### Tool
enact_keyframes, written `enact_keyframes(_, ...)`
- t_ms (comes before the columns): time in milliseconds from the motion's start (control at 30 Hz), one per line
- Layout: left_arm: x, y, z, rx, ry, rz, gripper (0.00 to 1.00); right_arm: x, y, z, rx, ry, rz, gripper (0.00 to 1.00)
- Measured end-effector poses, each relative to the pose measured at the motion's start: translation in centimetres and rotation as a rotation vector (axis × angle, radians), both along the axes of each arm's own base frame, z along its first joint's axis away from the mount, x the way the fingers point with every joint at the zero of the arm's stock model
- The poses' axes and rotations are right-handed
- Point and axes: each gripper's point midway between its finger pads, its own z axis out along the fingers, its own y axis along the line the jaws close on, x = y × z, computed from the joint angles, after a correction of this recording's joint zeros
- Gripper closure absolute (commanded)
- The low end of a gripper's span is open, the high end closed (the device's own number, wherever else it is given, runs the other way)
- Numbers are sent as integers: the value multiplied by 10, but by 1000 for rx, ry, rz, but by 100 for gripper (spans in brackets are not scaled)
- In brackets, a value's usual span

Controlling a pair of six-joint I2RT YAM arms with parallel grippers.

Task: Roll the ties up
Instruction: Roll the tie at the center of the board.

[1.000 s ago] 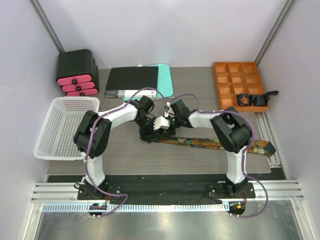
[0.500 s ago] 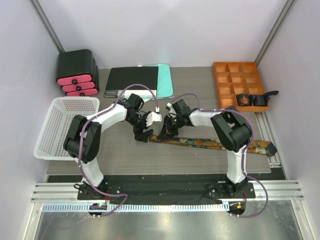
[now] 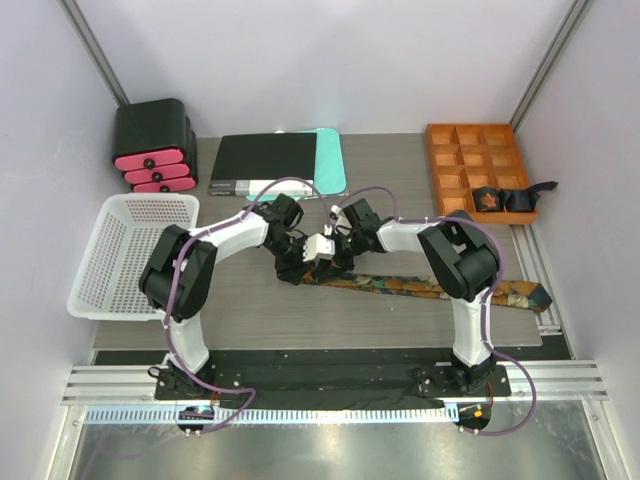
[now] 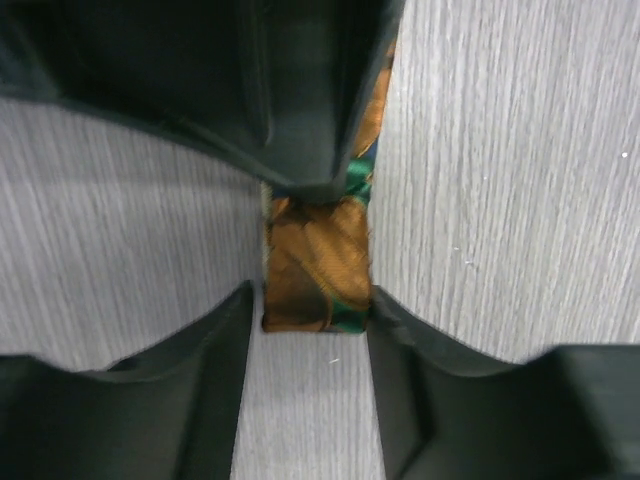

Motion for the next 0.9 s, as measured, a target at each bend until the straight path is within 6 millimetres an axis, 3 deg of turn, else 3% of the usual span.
enact_keyframes(167, -11, 5, -1, 0, 12, 12, 55, 2, 8, 0, 33, -34, 49, 99)
enact_keyframes(267, -20, 7, 3, -10, 20, 36, 45, -2, 6, 0, 50, -51, 80, 99)
enact_keyframes(400, -28, -3, 13, -43, 49, 93, 29, -20, -4, 0, 66, -48, 121, 99)
enact_keyframes(600, -34, -13, 24, -122, 36, 243, 23, -47, -27, -1, 67, -15, 147, 99)
enact_keyframes(800, -57, -17, 47, -344, -6, 352, 17, -64, -44, -2, 98, 29, 166, 99)
enact_keyframes(900, -73, -24, 48, -449, -31, 355, 17, -65, -46, -2, 108, 31, 172, 99)
